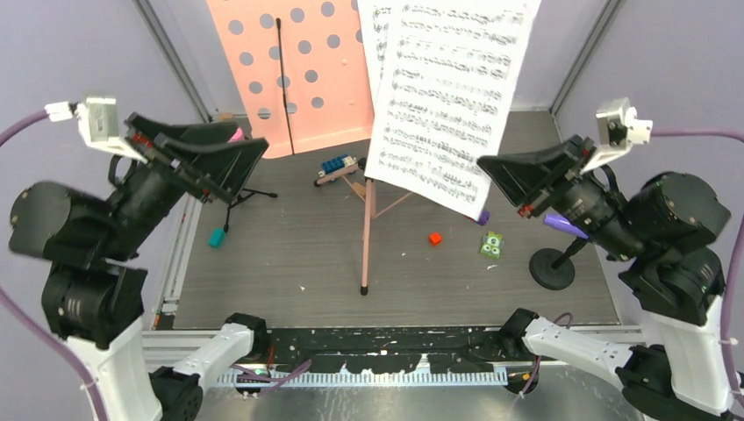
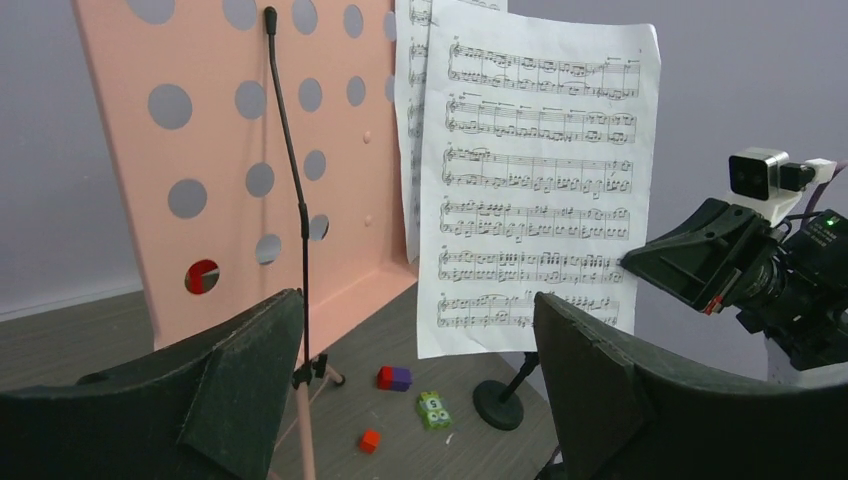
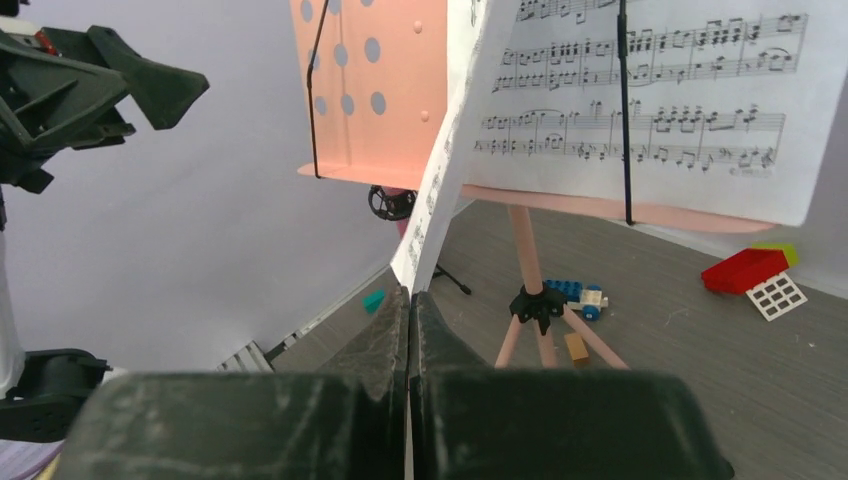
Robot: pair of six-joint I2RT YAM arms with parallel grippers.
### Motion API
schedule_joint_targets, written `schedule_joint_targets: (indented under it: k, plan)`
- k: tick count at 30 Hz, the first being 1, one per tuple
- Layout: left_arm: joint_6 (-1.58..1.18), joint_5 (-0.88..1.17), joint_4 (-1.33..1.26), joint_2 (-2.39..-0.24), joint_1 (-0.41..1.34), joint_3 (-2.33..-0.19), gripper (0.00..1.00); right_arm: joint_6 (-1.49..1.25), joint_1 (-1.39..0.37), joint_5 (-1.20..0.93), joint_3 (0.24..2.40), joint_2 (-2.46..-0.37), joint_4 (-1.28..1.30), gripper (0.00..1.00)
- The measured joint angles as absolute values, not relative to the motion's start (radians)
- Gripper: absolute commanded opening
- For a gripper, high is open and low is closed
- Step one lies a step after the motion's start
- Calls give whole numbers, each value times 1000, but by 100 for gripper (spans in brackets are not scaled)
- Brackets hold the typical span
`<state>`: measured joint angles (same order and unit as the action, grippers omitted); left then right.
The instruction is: Pack up the instrument practice props
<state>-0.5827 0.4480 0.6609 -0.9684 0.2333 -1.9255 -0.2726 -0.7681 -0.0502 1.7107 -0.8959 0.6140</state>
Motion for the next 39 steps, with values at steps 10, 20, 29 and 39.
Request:
schedule_joint_targets:
  k: [10,20,29,39]
  plan:
    - [-503,374,785,-831,233,-1769,86,-353,-768,43,1456,-634,729,1]
    - [-464,290,912,-721,233,-1612,86,-483,-764,318,1210,-487,912,1]
    - [-463,268,937,-692,233,-1536,85,-553,-764,479,1117,-527,1002,0]
    - [-471,261,943,-683,233,-1467,84,-503,-764,554,1080,-701,957,0]
